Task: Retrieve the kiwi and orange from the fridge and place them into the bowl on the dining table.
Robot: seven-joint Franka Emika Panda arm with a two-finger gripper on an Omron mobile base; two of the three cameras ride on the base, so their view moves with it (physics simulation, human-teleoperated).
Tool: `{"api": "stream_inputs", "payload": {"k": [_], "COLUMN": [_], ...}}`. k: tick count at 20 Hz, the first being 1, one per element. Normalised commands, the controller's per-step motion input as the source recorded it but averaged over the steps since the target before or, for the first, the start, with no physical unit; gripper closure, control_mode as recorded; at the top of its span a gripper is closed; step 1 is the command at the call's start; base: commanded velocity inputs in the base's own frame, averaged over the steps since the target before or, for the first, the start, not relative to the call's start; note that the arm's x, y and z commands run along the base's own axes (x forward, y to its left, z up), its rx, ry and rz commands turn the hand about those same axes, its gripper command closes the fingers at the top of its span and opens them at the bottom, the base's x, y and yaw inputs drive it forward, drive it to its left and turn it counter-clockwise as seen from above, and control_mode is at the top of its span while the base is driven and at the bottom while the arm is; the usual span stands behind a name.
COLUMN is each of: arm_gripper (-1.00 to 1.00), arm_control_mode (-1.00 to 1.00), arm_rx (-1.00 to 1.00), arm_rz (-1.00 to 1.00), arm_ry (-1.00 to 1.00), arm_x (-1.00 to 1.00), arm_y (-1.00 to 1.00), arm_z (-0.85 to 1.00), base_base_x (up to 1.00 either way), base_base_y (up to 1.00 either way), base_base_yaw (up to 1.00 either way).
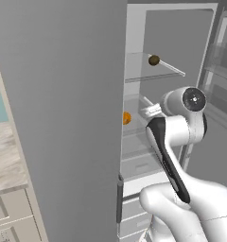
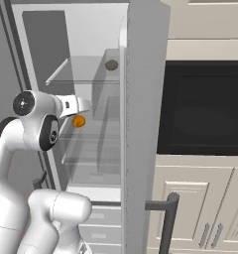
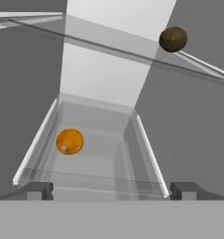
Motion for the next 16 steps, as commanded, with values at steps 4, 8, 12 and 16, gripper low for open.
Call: {"api": "stream_inputs", "payload": {"k": [4,8,12,16], "arm_gripper": [-1.00,-1.00,-1.00,-1.00], "arm_control_mode": [-1.00,-1.00,-1.00,-1.00], "arm_rx": [0.03,0.00,0.00,0.03], "arm_rz": [0.00,0.00,-0.02,-0.09], "arm_ry": [-0.01,-0.04,-0.04,-0.08], "arm_x": [0.01,0.00,0.00,0.00], "arm_y": [-0.08,0.00,0.00,0.00], "arm_z": [0.11,0.11,0.21,0.14], "base_base_x": [0.00,0.00,0.00,0.00], "base_base_y": [0.00,0.00,0.00,0.00], "base_base_yaw": [0.00,0.00,0.00,0.00]}}
